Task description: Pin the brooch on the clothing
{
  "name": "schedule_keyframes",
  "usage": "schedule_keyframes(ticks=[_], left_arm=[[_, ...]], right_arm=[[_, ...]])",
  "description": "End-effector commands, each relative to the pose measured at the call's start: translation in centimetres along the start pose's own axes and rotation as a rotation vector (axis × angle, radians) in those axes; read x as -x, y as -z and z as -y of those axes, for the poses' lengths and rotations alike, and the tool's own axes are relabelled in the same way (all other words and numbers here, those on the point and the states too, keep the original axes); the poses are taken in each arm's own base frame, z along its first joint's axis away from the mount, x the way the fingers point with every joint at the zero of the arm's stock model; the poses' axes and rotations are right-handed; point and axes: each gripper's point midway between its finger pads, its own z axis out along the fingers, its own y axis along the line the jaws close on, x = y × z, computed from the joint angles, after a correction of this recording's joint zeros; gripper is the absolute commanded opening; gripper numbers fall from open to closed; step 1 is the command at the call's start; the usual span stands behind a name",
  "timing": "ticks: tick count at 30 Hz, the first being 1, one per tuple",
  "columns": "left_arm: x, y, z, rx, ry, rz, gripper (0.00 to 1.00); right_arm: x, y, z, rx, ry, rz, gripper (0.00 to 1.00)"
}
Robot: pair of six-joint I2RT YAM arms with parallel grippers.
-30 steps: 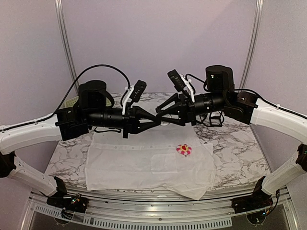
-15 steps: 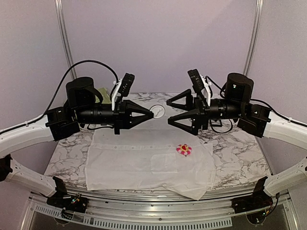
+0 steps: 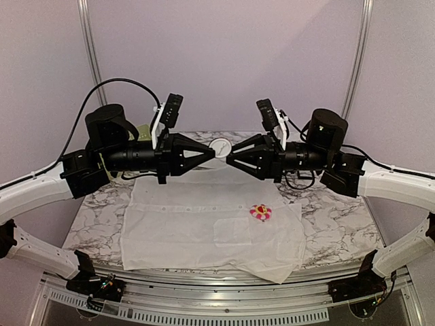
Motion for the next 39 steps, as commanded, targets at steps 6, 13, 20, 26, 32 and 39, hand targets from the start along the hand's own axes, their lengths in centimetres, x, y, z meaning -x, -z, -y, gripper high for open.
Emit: schedule_keyframes(ticks=[6, 13, 20, 26, 32, 39], left_arm=[[-0.5, 0.2, -0.5, 0.014, -0.003, 0.001, 0.0], [-0.7, 0.2, -0.6, 0.016, -0.013, -0.004, 0.0], [-1.0, 0.1, -0.5, 0.011, -0.021, -0.015, 0.0], [-3.6, 0.4, -1.9, 0.061, -0.02, -0.095, 0.31], [-4.7, 2.1, -5.3, 0.172, -0.064, -0.187, 0.57], [-6.2, 1.0, -3.7, 0.114, -0.059, -0.212, 0.64]], right_arm=[[0.3, -1.1, -1.8, 0.128, 0.02, -0.005, 0.34], [1.1, -0.8, -2.1, 0.118, 0.055, 0.02, 0.17], [0.5, -0.9, -1.7, 0.107, 0.04, 0.002, 0.0], [-0.8, -0.6, -0.3, 0.007, 0.01, -0.079, 0.0], [-5.0, 0.4, 1.6, -0.118, -0.021, -0.335, 0.0], [-6.1, -0.1, 1.4, -0.059, -0.019, -0.421, 0.0]])
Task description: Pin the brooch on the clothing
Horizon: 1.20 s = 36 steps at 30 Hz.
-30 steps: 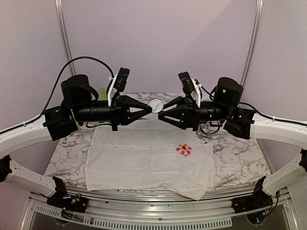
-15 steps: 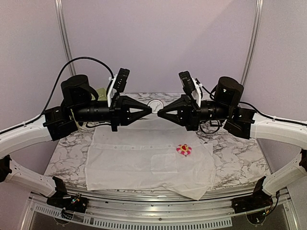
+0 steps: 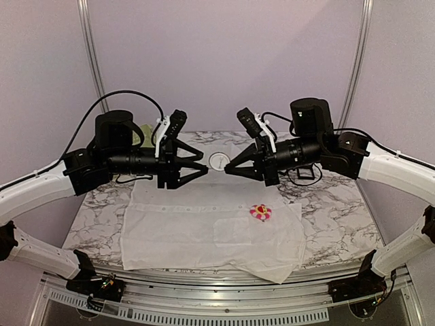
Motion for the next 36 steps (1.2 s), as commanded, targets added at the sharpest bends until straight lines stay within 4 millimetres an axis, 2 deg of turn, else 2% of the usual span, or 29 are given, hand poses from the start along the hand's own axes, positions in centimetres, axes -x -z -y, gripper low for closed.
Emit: schedule_keyframes(ticks=[1, 3, 8, 12, 16, 24, 29, 30, 32, 34, 36], left_arm=[[-1.1, -0.8, 1.6, -0.047, -0.003, -0.03, 0.65], [-0.8, -0.9, 2.2, -0.074, 0.023, -0.02, 0.64], [-1.2, -1.2, 2.5, -0.085, 0.038, -0.044, 0.37], [-2.1, -1.5, 2.5, -0.08, 0.046, -0.07, 0.34], [-2.6, -2.0, 2.7, -0.081, 0.06, -0.085, 0.36], [-1.7, -2.0, 3.4, -0.116, 0.044, -0.041, 0.0], [-1.6, -1.9, 3.7, -0.127, 0.038, -0.032, 0.0], [-1.6, -1.9, 3.6, -0.123, 0.038, -0.031, 0.0], [-1.6, -1.9, 3.3, -0.103, 0.029, -0.026, 0.0], [-1.6, -1.9, 2.9, -0.081, 0.013, -0.024, 0.0], [-1.5, -1.9, 2.8, -0.067, -0.005, -0.019, 0.0]], right_arm=[[-2.6, -0.8, 0.2, 0.022, -0.006, -0.123, 0.0], [-2.5, -1.0, 0.4, 0.023, 0.0, -0.126, 0.0], [-2.2, -1.2, 0.3, 0.033, 0.021, -0.12, 0.0], [-1.9, -1.1, 0.1, 0.043, 0.031, -0.111, 0.0], [-1.7, -1.1, -0.2, 0.051, 0.039, -0.108, 0.0], [-2.0, -1.0, -0.2, 0.056, 0.04, -0.12, 0.0], [-2.1, -1.0, 0.2, 0.031, 0.044, -0.122, 0.0], [-2.0, -1.1, 0.5, 0.017, 0.046, -0.116, 0.07], [-1.8, -1.1, 0.7, 0.004, 0.046, -0.09, 0.33], [-1.5, -1.3, 0.6, 0.017, 0.052, -0.044, 0.41], [-0.6, -1.4, 0.4, 0.029, 0.038, 0.018, 0.43]])
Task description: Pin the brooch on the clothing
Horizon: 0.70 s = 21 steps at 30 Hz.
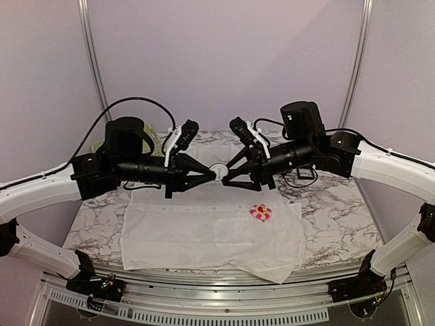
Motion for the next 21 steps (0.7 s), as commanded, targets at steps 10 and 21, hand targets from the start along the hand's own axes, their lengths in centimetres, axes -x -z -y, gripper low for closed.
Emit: schedule_keyframes(ticks=[10, 21], left_arm=[[0.1, 0.1, 0.3, 0.018, -0.064, 0.022, 0.0], [0.2, 0.2, 0.5, 0.016, -0.07, 0.03, 0.0]], right_arm=[[2.2, -0.3, -0.4, 0.04, -0.013, 0.187, 0.35], [1.3, -0.9, -0.2, 0.05, -0.022, 0.162, 0.31]])
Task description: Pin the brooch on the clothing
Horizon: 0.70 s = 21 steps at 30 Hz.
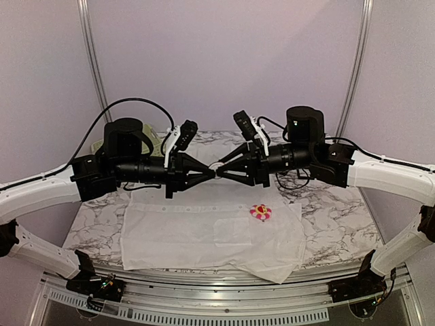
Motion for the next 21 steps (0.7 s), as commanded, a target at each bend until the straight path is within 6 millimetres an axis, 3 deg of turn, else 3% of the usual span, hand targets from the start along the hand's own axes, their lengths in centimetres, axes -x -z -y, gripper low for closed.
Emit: schedule_keyframes(ticks=[1, 4, 21], left_arm=[[0.2, 0.2, 1.0, -0.019, -0.023, 0.016, 0.0], [0.4, 0.3, 1.0, -0.02, -0.029, 0.024, 0.0], [0.3, 0.3, 1.6, -0.027, -0.077, 0.025, 0.0]], right_arm=[[-0.8, -0.2, -0.4, 0.024, -0.005, -0.018, 0.33], [-1.3, -0.2, -0.5, 0.029, -0.013, -0.027, 0.35], [-1.4, -0.5, 0.7, -0.023, -0.023, -0.029, 0.11]])
